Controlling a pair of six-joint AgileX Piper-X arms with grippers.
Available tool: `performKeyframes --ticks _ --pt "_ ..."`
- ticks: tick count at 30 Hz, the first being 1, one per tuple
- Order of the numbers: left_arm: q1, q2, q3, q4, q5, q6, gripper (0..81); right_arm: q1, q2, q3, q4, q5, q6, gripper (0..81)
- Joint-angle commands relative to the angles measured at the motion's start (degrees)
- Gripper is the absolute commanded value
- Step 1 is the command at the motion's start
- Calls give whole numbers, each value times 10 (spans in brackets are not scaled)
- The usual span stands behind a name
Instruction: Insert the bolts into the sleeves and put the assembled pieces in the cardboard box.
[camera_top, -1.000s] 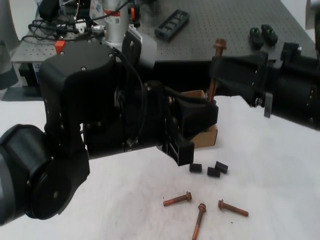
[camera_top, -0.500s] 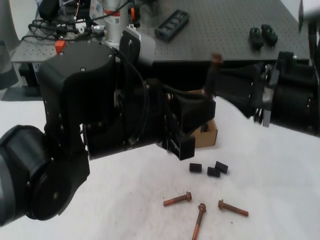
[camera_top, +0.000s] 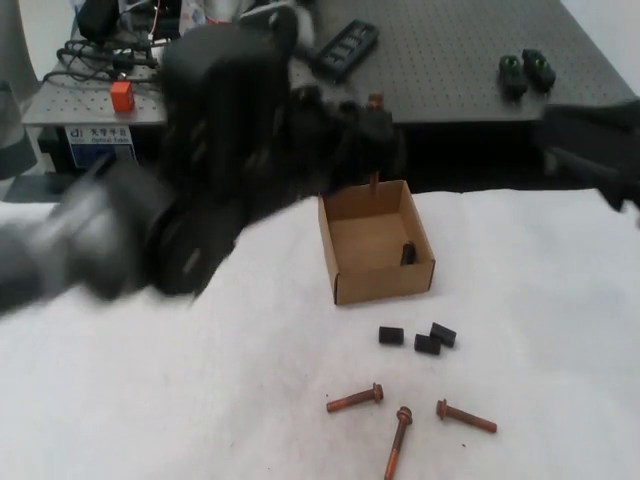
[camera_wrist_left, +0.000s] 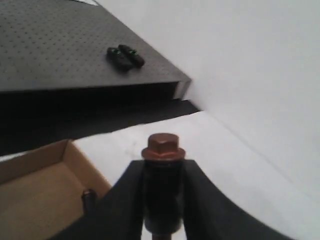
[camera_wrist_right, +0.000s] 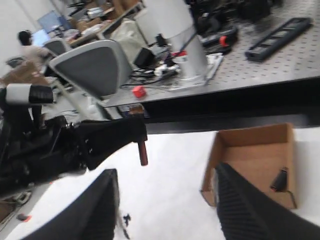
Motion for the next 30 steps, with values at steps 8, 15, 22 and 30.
performKeyframes --ticks 8,15,22,30 --pt "14 385 -494 395 -64 52 6 -24 -4 -2 65 44 -21 420" --pt "14 521 -669 495 -64 51 6 -24 3 -2 89 56 -33 420" --pt "14 544 -684 506 -41 46 186 -24 29 -2 103 56 -43 420" --pt "14 517 -685 543 -20 41 343 -18 104 -7 161 69 -167 420"
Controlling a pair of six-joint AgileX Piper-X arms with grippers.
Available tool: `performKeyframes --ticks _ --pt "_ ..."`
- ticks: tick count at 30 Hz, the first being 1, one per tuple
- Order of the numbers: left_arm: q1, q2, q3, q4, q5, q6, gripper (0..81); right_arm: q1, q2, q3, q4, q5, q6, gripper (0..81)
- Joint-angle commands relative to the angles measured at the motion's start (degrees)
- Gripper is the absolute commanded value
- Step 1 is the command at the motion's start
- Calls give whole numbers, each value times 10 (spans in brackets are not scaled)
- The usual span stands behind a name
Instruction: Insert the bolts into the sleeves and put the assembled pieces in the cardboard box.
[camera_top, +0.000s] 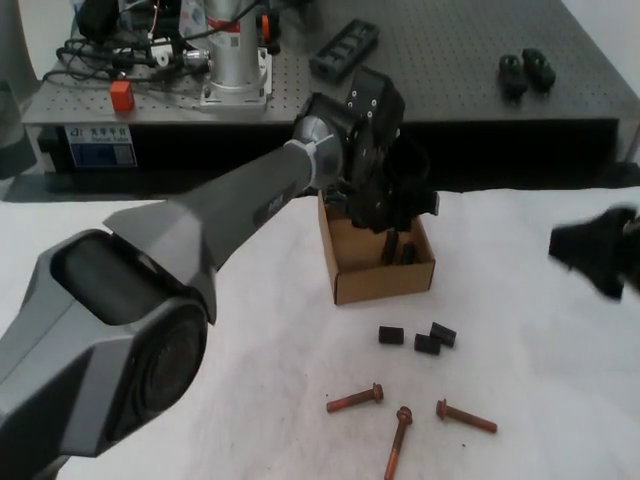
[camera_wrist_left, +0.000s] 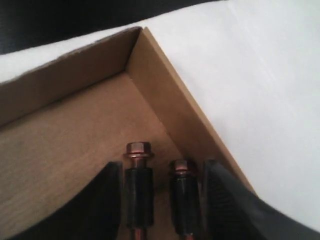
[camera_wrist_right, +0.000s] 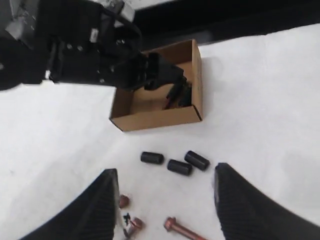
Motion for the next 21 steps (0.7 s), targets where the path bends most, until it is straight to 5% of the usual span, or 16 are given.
performKeyframes --ticks 1,9,21 --pt "0 -43 -10 46 6 14 328 6 28 -10 28 3 -59 420" --pt "17 -175 16 211 -348 109 226 97 238 -78 119 81 -201 420" --pt "70 -397 349 175 -349 101 117 210 445 -157 140 182 -283 420"
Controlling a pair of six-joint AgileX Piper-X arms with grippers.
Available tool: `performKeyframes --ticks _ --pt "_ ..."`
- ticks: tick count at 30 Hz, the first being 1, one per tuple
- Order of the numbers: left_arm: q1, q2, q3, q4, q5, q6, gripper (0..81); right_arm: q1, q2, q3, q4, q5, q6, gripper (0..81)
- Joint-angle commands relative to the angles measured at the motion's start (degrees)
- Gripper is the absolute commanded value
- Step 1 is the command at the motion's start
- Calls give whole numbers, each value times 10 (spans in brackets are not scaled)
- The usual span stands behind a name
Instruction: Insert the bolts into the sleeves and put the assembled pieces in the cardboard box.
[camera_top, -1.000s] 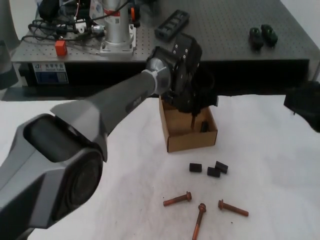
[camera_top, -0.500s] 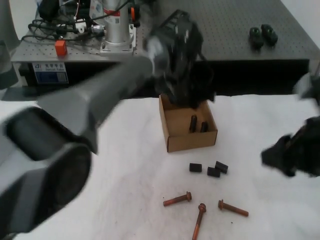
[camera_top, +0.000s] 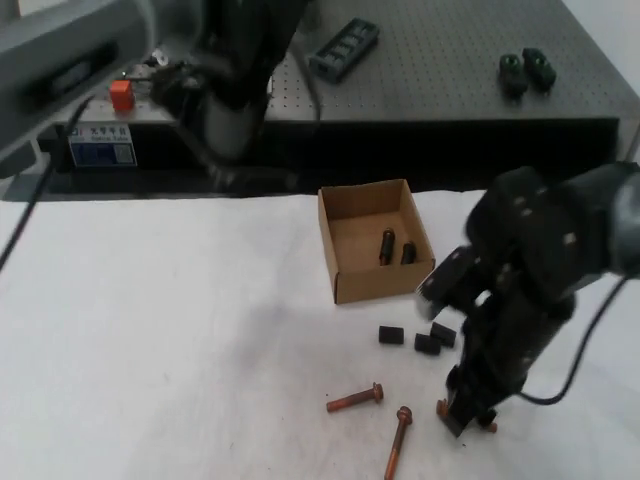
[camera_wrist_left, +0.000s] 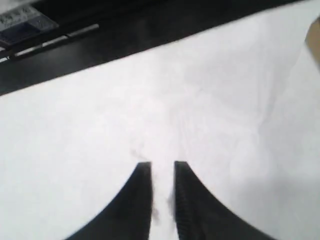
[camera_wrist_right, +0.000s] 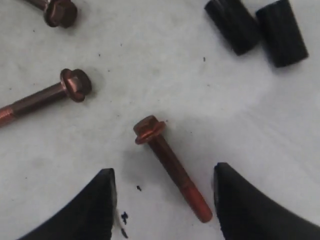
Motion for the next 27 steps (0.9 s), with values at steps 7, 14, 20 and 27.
performKeyframes --ticks 7,14,20,27 --pt "4 -184 275 -100 95 43 117 16 58 -9 -15 48 -14 308" --pt "4 -185 288 -102 303 111 146 16 63 -9 -44 48 -13 83" --pt "-11 -158 288 -162 406 145 411 -8 33 -6 -63 56 51 3" --pt "-81 -92 262 -219 385 224 352 -75 -122 79 -54 -21 129 3"
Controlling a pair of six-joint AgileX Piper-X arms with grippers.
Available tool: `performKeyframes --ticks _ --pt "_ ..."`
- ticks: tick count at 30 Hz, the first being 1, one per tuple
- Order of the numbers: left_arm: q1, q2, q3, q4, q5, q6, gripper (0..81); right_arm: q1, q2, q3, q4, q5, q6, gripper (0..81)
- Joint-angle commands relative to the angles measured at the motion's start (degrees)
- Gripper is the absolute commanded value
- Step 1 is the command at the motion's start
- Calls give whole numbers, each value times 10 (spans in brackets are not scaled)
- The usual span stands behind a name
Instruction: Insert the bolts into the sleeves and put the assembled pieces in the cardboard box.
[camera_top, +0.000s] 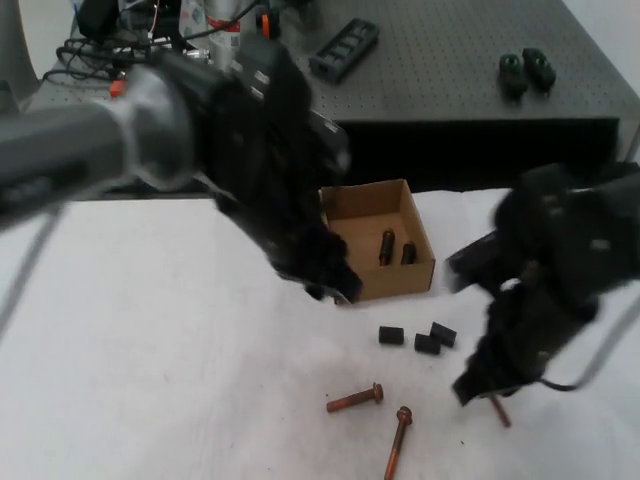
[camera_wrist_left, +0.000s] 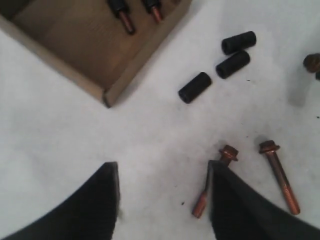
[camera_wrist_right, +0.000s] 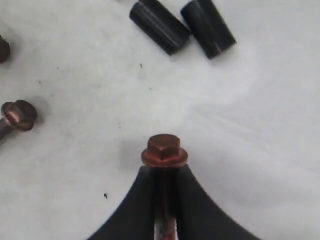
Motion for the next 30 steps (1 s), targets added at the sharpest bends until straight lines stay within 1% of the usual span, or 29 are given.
performKeyframes --ticks 1,4,7,11,13,18,24,30 --pt "-10 8 -11 -10 -20 31 344 17 36 -28 -4 7 -6 3" --pt "-39 57 -53 -9 -73 73 339 -17 -43 25 8 -27 17 3" --pt "-57 104 -101 -1 -95 99 339 -48 -113 63 22 -59 30 3" --pt "-61 158 -155 -1 -98 120 339 -81 -192 98 22 -70 31 3" --pt "-61 182 -178 1 -114 132 339 -91 -213 106 27 -70 31 3" --pt "-61 218 -213 36 -126 178 339 -95 -221 106 35 -70 31 3" --pt "-63 237 -215 50 -122 243 339 -95 -221 106 35 -70 31 3" --pt "-64 245 -215 32 -119 246 339 -95 -221 106 35 -70 31 3"
